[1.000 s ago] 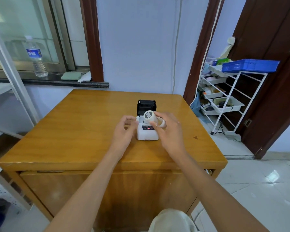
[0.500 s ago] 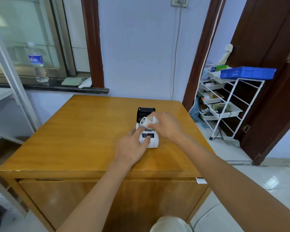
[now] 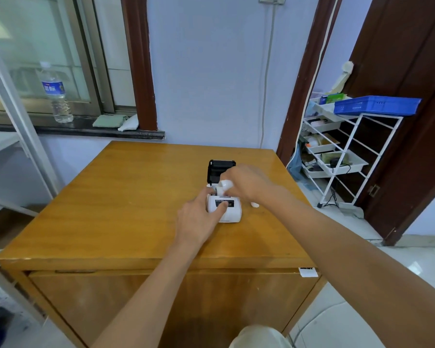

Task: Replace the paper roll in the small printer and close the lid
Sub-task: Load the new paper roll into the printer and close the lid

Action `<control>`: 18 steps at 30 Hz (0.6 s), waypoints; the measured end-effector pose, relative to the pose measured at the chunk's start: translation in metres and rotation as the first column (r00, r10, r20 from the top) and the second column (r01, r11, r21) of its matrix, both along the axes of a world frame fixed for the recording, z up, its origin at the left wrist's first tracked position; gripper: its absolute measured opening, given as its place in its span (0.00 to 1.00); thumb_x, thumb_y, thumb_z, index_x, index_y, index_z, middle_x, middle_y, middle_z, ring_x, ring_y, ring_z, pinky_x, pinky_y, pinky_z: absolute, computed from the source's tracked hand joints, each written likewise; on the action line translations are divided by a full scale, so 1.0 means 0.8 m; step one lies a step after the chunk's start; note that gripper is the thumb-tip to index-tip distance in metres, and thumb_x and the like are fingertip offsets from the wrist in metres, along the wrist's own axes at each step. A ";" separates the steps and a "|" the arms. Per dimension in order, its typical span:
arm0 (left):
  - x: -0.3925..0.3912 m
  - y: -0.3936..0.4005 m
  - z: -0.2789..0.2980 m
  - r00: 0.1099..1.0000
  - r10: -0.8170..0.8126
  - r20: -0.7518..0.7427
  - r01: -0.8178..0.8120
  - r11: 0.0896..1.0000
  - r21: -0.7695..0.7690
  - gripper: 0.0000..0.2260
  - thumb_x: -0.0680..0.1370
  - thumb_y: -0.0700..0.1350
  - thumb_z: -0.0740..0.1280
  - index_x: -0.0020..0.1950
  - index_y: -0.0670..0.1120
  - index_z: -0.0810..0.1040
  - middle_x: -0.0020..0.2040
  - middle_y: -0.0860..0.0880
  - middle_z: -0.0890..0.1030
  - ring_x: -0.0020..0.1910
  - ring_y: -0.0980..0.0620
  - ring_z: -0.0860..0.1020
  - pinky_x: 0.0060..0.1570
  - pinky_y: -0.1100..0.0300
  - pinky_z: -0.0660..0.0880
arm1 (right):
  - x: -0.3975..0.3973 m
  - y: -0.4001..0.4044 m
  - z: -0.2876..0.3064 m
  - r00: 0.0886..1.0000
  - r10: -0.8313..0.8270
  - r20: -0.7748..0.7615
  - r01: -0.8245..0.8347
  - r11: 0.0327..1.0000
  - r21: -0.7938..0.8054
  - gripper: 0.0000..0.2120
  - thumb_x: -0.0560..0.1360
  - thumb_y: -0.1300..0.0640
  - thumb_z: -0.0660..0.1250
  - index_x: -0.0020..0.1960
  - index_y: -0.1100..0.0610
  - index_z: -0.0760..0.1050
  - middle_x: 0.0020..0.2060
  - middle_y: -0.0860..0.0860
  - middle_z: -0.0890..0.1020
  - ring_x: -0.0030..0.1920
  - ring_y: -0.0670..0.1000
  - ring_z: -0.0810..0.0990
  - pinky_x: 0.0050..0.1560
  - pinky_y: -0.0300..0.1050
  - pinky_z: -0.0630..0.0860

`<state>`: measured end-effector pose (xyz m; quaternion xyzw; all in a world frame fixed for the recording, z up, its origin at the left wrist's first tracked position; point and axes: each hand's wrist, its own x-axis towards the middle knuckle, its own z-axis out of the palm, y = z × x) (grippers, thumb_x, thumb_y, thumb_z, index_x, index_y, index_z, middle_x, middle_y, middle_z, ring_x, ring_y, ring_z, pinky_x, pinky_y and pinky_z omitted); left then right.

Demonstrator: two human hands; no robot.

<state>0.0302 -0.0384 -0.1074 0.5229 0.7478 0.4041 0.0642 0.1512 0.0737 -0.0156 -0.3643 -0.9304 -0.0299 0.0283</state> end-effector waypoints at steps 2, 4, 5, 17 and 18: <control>0.000 0.001 0.000 1.000 -0.008 0.019 0.008 1.000 0.005 0.17 0.76 0.64 0.65 0.62 0.59 0.74 0.32 0.55 0.78 0.31 0.54 0.76 0.28 0.58 0.64 | -0.012 0.002 -0.003 0.999 0.012 0.041 -0.014 0.998 0.054 0.10 0.75 0.58 0.70 0.39 0.47 0.73 0.43 0.49 0.80 0.42 0.54 0.78 0.33 0.46 0.67; -0.001 0.001 0.001 1.000 -0.007 0.022 0.007 1.000 -0.001 0.18 0.76 0.64 0.66 0.62 0.58 0.74 0.32 0.55 0.77 0.31 0.55 0.75 0.27 0.59 0.62 | -0.019 0.007 -0.008 0.998 0.022 0.055 -0.026 0.997 0.077 0.15 0.75 0.59 0.70 0.35 0.47 0.68 0.40 0.49 0.78 0.39 0.55 0.77 0.31 0.46 0.65; -0.001 0.002 0.000 1.000 -0.003 0.019 0.004 1.000 -0.007 0.18 0.76 0.64 0.66 0.63 0.58 0.74 0.31 0.56 0.76 0.30 0.55 0.74 0.27 0.59 0.62 | -0.021 0.008 -0.010 0.998 0.023 0.056 -0.027 0.997 0.075 0.13 0.75 0.58 0.71 0.37 0.48 0.71 0.38 0.48 0.77 0.39 0.55 0.77 0.30 0.45 0.64; 0.000 0.001 0.000 1.000 -0.016 0.024 0.016 1.000 0.002 0.18 0.76 0.65 0.65 0.62 0.58 0.73 0.32 0.56 0.76 0.31 0.51 0.76 0.27 0.57 0.63 | -0.017 0.021 -0.011 0.997 0.079 0.012 -0.079 0.997 0.000 0.11 0.76 0.52 0.71 0.58 0.47 0.81 0.49 0.48 0.83 0.49 0.53 0.81 0.37 0.47 0.74; 0.000 0.001 0.000 1.000 -0.021 0.022 0.021 1.000 0.001 0.18 0.76 0.65 0.64 0.61 0.58 0.73 0.33 0.55 0.77 0.32 0.50 0.76 0.27 0.57 0.64 | -0.014 0.020 -0.008 0.997 0.077 -0.004 -0.077 0.997 -0.009 0.12 0.75 0.51 0.72 0.59 0.47 0.81 0.49 0.48 0.83 0.50 0.53 0.81 0.39 0.47 0.74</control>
